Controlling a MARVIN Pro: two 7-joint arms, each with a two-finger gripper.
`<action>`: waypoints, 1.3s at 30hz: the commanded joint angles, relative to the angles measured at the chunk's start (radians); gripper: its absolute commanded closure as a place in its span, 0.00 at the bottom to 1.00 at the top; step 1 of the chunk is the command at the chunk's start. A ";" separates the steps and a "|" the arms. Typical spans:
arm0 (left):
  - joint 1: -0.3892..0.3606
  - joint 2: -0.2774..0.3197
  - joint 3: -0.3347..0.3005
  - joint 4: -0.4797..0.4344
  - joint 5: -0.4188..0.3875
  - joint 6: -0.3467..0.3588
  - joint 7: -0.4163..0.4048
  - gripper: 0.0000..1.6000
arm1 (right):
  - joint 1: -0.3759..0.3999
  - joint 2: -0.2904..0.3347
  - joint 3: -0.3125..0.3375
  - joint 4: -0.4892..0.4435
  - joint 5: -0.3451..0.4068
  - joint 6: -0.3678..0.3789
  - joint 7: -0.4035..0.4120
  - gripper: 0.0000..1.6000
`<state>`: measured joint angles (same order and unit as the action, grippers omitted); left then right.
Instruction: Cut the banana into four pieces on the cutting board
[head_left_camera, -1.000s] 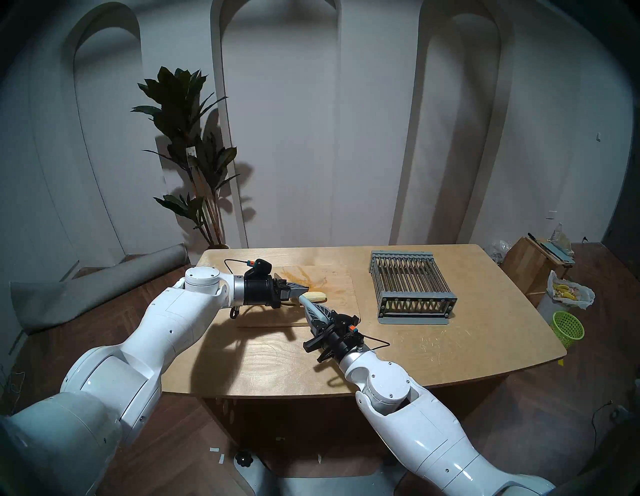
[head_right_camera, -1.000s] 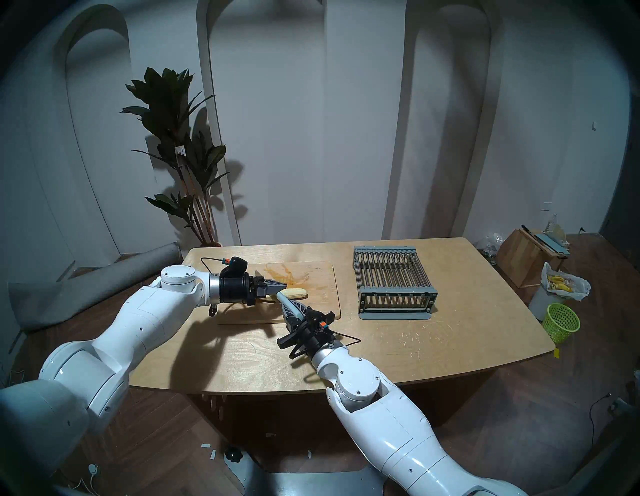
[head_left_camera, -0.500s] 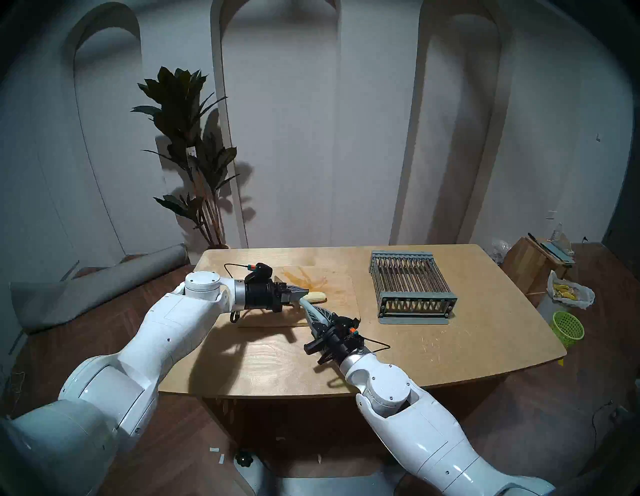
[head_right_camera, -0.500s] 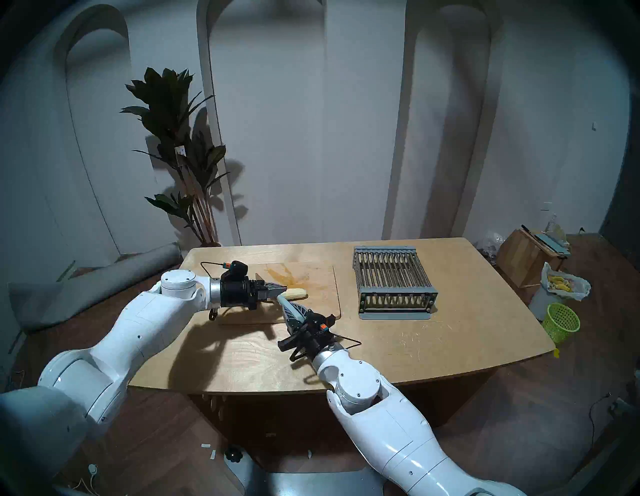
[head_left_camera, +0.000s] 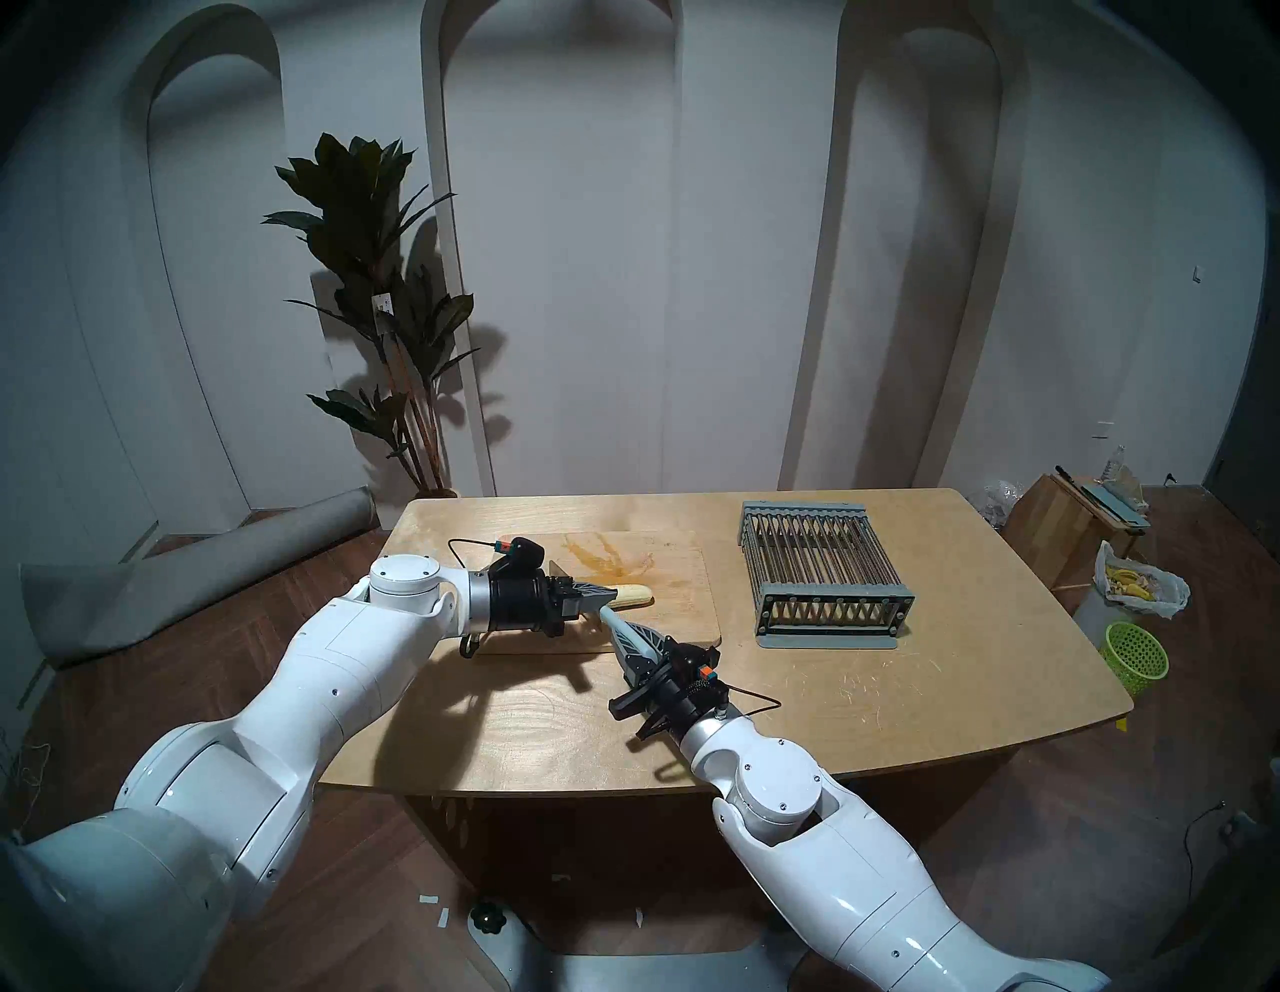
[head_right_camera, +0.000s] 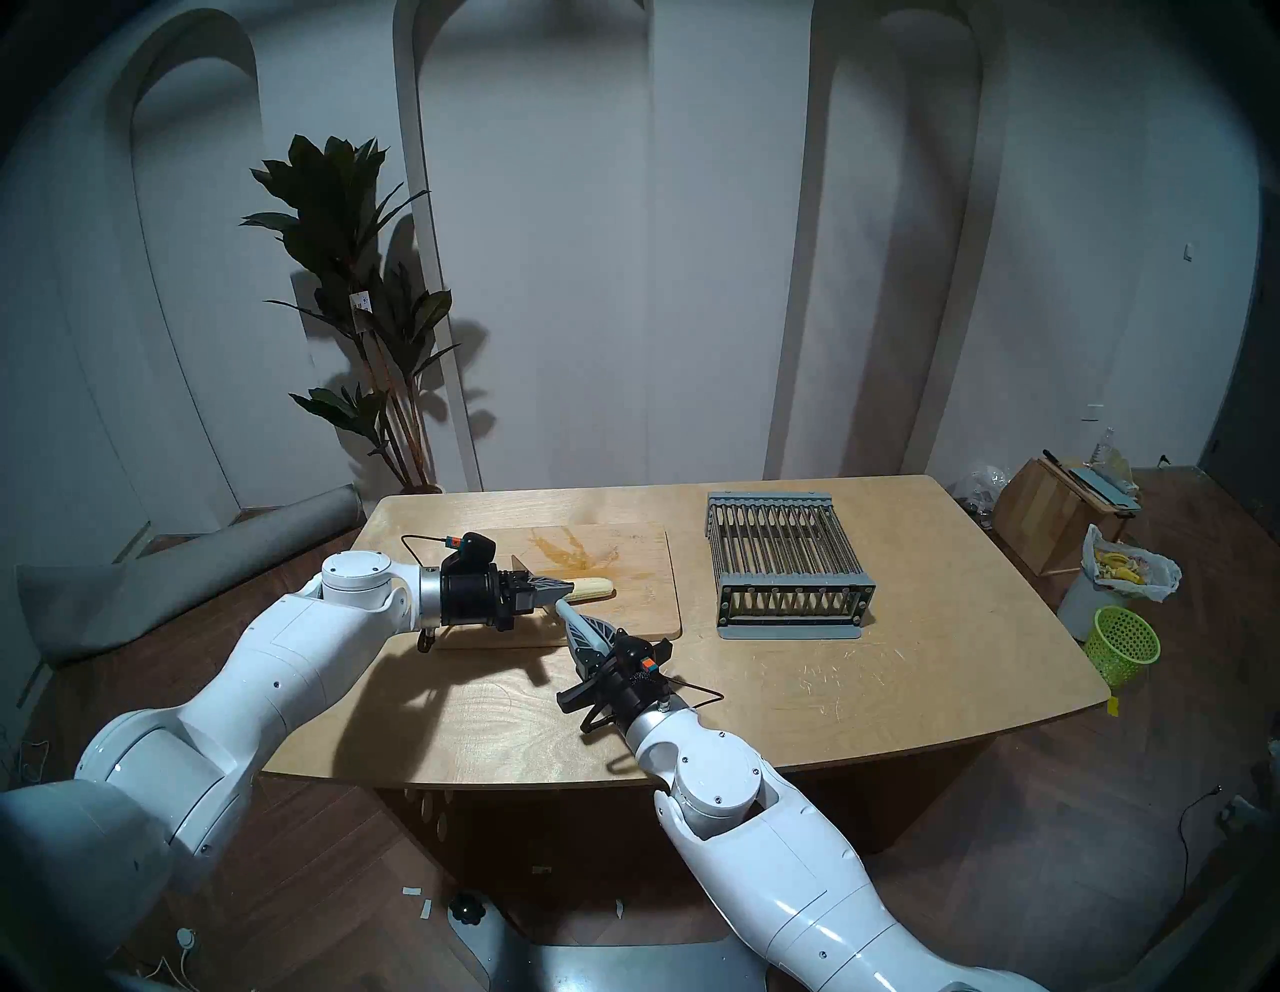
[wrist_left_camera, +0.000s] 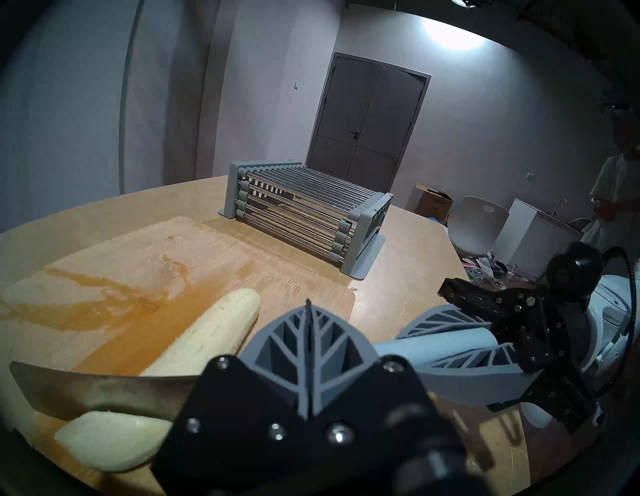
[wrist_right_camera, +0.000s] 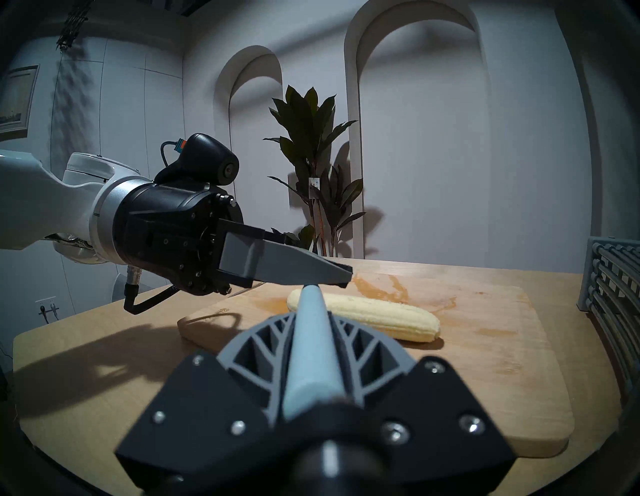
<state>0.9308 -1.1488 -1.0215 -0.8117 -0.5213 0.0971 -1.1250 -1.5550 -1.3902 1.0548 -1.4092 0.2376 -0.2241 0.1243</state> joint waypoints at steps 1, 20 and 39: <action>0.030 -0.011 0.035 0.038 0.020 0.004 -0.008 1.00 | 0.028 -0.010 0.019 -0.036 0.004 -0.019 -0.011 1.00; -0.035 -0.059 0.096 0.131 0.052 0.001 0.008 1.00 | 0.055 -0.010 0.049 -0.006 0.029 -0.014 -0.008 1.00; -0.166 -0.062 -0.009 0.191 -0.038 -0.014 0.009 1.00 | 0.101 -0.012 0.034 -0.007 0.010 -0.024 0.014 1.00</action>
<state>0.8194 -1.2328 -0.9899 -0.6229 -0.5331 0.0897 -1.1089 -1.5129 -1.3915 1.0869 -1.3686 0.2641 -0.2215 0.1331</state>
